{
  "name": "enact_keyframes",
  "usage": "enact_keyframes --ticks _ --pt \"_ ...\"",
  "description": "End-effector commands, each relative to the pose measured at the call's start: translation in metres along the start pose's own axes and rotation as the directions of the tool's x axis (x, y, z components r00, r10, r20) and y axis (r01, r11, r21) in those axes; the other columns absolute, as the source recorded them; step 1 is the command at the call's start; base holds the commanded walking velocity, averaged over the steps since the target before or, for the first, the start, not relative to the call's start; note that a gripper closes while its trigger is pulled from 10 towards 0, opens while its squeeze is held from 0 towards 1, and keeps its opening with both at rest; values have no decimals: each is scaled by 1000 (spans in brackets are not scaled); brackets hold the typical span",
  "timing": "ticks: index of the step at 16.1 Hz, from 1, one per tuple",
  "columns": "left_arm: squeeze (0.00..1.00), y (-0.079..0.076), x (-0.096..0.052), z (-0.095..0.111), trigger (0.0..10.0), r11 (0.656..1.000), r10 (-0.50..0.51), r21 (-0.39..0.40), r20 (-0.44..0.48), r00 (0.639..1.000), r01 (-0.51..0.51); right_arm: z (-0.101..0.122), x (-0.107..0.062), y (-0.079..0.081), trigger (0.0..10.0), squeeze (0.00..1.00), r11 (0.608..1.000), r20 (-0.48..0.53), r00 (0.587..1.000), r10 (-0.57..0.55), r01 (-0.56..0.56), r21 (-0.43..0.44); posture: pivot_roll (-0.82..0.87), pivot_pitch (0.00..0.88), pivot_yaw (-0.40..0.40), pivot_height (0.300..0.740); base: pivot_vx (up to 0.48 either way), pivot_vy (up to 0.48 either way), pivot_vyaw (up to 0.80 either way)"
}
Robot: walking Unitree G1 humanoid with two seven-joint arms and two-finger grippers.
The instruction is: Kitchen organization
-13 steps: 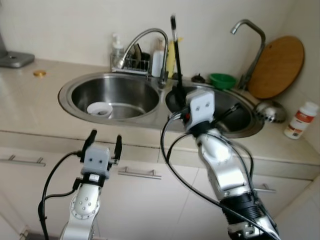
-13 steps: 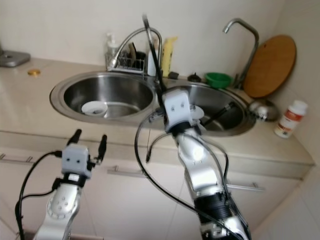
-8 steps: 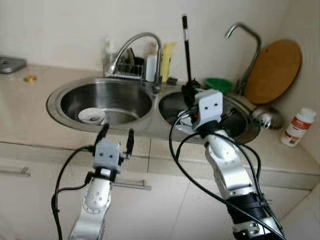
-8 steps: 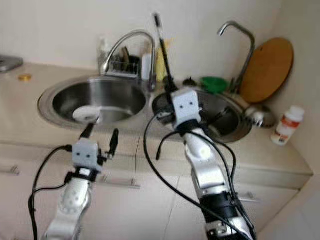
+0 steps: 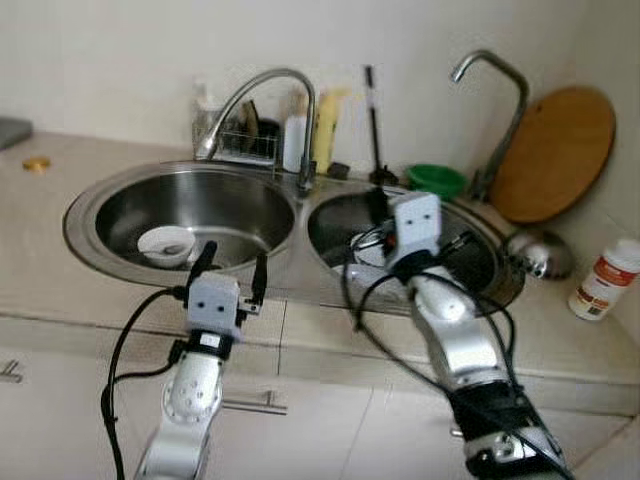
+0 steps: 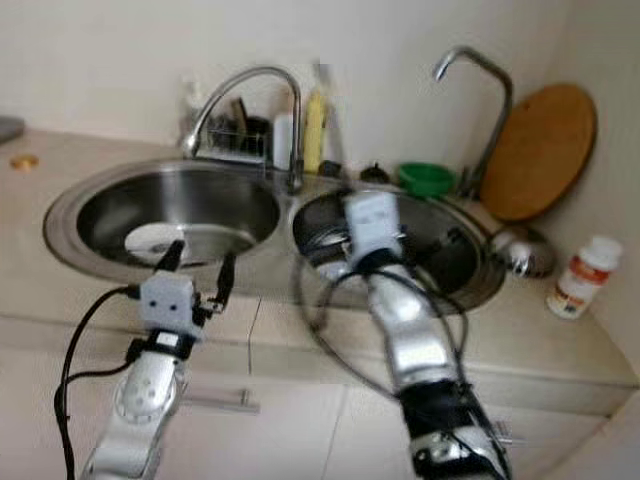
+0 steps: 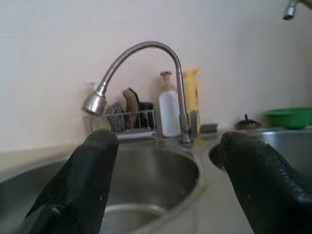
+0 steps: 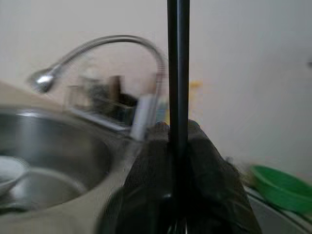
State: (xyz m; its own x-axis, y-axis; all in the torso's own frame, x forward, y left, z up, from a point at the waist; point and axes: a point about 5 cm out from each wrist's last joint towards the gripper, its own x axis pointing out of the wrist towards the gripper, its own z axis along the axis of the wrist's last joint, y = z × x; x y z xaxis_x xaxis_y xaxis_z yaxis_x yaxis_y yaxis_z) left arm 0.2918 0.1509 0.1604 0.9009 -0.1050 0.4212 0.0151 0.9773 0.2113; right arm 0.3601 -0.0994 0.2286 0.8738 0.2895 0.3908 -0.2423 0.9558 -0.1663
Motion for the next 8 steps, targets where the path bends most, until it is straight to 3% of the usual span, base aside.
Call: enact_keyframes --ticks 1,6,7,8 --pt "0 6 2 3 10000 1000 12 13 7 1000 -12 11 11 7 10000 0 1000 34 999 24 -24 18 142 0 -101 740 285 0 0" --pt "0 4 3 5 10000 1000 5 7 19 1000 -5 -10 24 16 10000 0 995 -58 997 50 -45 85 159 0 -107 740 227 0 0" --pt "0 4 3 7 10000 1000 3 1 29 1000 -3 -16 24 21 10000 169 994 -80 995 62 -55 93 165 0 -111 740 0 0 0" --pt "0 4 3 6 10000 1000 5 5 21 1000 -5 -22 22 24 10000 1000 994 -100 992 71 -62 92 168 0 -112 740 0 0 0"
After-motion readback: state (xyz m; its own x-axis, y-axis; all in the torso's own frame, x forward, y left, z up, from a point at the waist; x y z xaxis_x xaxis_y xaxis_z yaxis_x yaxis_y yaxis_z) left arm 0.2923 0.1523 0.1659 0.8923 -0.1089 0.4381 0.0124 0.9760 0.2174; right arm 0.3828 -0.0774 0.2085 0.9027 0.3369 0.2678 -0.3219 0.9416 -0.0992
